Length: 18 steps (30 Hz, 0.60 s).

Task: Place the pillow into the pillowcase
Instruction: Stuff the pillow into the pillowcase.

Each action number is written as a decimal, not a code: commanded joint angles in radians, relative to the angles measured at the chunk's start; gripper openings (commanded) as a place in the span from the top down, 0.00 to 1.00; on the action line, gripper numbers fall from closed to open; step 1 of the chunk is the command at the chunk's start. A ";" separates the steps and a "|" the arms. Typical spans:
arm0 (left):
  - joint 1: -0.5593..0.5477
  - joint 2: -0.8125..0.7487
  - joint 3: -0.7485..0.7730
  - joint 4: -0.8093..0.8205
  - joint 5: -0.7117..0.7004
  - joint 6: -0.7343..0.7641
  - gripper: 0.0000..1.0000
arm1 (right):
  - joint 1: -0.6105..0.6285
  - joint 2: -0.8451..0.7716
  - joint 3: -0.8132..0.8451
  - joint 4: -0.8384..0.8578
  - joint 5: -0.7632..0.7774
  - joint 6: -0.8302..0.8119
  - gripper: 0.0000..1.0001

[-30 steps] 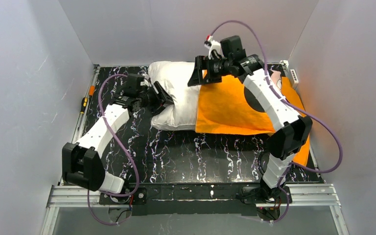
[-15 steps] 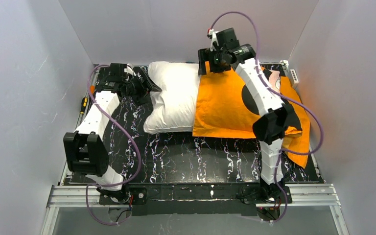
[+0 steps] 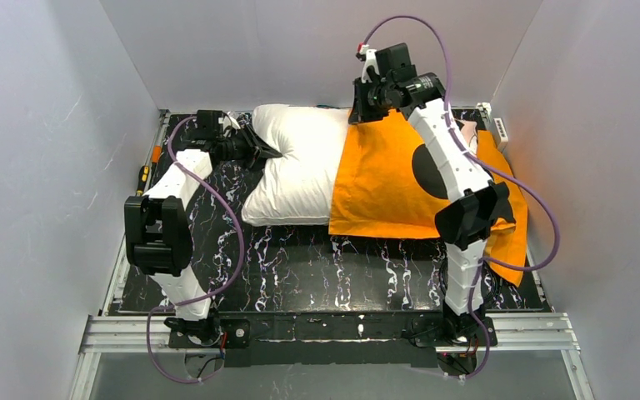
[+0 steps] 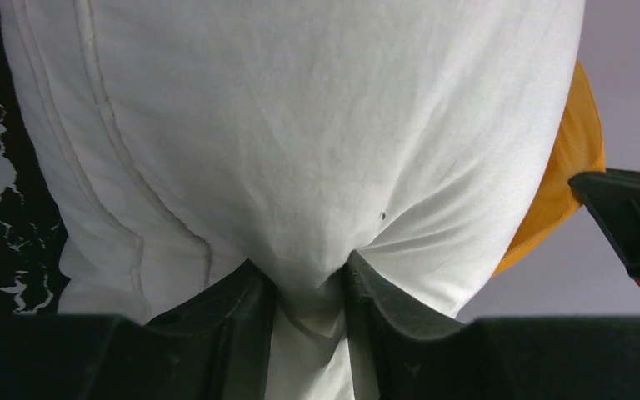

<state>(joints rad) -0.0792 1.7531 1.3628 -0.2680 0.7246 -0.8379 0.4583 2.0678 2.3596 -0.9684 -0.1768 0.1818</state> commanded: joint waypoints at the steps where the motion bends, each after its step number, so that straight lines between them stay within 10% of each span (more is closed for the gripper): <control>1: -0.042 -0.079 -0.040 0.090 0.082 -0.058 0.74 | 0.002 -0.145 -0.039 0.143 -0.208 0.083 0.98; 11: -0.247 -0.056 0.037 0.258 0.042 -0.216 0.89 | 0.122 -0.171 -0.318 0.836 -0.633 0.553 0.99; 18: -0.395 0.022 0.181 0.296 -0.020 -0.258 0.95 | 0.200 -0.096 -0.540 1.771 -0.634 1.277 0.99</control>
<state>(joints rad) -0.3183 1.7683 1.4391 -0.1055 0.5846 -1.0267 0.5091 1.9442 1.8496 -0.0734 -0.5941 0.8703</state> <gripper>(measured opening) 0.119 0.042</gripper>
